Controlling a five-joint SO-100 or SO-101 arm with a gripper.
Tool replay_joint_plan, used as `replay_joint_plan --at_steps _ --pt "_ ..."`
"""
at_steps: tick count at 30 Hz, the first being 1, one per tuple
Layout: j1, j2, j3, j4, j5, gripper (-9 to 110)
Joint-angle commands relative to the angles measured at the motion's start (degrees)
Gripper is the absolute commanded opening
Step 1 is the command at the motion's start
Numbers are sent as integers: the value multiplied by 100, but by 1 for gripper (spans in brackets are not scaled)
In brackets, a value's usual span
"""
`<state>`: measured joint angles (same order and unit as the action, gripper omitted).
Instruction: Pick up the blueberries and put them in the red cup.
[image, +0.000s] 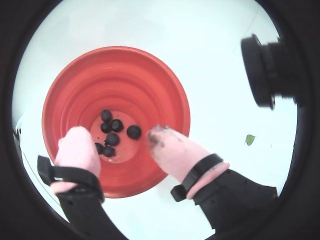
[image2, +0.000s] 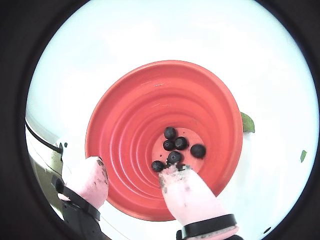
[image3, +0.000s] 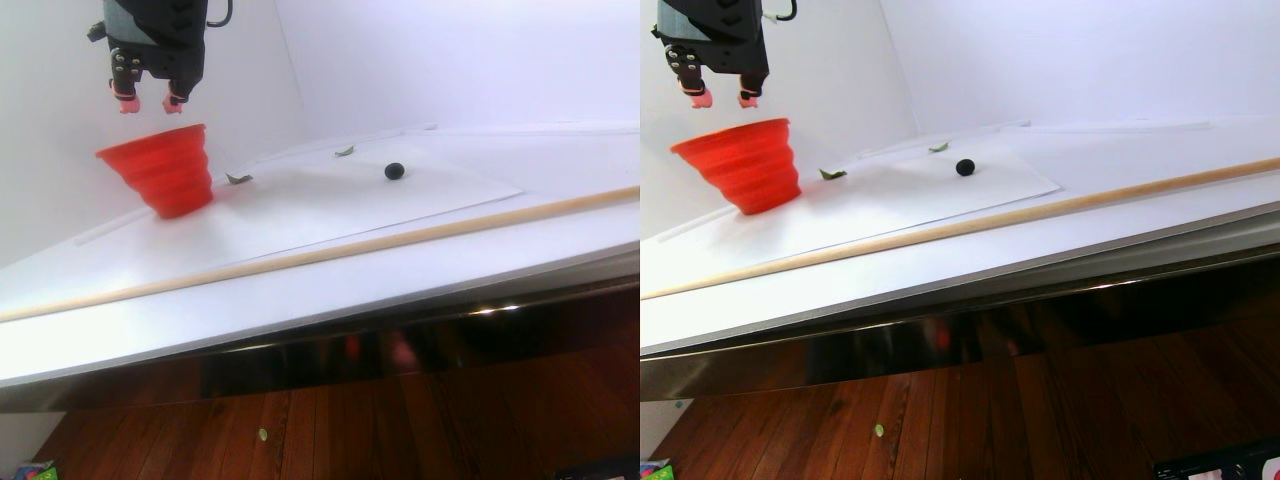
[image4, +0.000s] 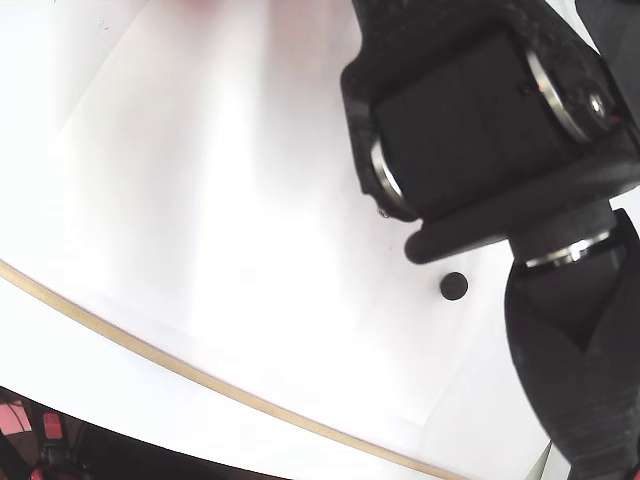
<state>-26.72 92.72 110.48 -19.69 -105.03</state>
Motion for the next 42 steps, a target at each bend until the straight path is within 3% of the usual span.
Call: replay_joint_plan --at_steps 1,42 --pt "-343 281 -387 -220 -35 20" --pt "940 1925 1151 185 -439 17"
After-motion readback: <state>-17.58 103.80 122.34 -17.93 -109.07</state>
